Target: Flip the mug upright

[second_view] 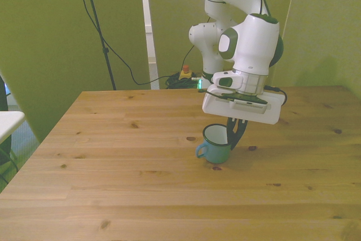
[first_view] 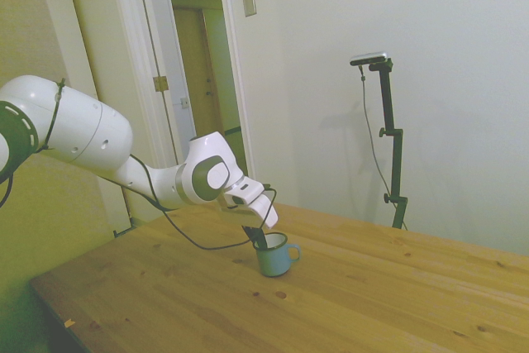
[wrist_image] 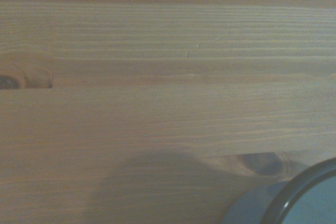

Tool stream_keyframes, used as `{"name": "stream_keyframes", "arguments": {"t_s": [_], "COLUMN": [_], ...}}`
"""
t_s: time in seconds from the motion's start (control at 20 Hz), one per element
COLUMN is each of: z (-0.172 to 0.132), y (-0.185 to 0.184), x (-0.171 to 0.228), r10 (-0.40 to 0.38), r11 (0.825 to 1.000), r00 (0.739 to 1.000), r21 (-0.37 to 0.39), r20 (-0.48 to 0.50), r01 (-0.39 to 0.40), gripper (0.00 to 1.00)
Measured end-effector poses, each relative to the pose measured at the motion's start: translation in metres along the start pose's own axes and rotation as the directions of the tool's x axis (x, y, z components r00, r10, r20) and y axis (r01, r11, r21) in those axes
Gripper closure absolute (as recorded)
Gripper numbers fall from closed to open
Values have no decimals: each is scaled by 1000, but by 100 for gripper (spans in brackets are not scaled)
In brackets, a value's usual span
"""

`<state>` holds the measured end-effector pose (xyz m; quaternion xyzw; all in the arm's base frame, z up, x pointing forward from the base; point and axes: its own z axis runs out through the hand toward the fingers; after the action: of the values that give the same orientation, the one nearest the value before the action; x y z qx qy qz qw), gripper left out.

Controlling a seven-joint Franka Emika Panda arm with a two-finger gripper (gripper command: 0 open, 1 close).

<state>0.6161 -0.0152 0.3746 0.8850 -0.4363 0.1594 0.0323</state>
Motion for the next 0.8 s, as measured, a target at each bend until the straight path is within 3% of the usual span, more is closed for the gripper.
{"name": "stream_keyframes", "arguments": {"t_s": [0.55, 0.8], "z": [2, -49], "y": [15, 26], "x": [15, 22], "r10": [-6, -6], "r11": [1000, 1000], "r00": [1000, 1000], "r21": [3, 30], "r20": [17, -8], "r01": [6, 6], "gripper": [0, 0]}}
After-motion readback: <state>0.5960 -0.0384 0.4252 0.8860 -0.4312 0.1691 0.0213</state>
